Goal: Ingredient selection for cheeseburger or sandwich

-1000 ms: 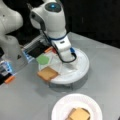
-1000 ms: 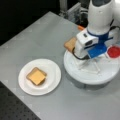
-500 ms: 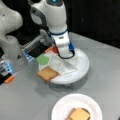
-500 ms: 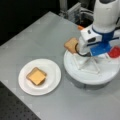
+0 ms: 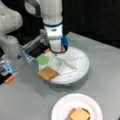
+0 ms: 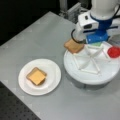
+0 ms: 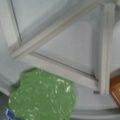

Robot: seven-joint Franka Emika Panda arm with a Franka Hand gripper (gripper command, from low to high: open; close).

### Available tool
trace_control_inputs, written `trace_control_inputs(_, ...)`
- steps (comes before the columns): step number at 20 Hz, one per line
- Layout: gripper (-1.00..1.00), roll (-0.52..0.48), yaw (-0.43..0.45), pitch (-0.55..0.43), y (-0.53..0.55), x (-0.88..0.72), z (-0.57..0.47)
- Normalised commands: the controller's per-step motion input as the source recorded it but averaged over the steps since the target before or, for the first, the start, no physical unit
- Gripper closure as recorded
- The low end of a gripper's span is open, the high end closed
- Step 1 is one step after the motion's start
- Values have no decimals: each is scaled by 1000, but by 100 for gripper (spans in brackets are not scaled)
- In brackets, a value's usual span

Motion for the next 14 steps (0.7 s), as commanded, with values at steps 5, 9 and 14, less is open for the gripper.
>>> trace_control_inputs(5,-100,56,17,426,-317,401,276)
trace_control_inputs(9,-100,163,-67,399,-262,362,137)
trace_control_inputs(14,-100,321,-303,335,-213,204,42)
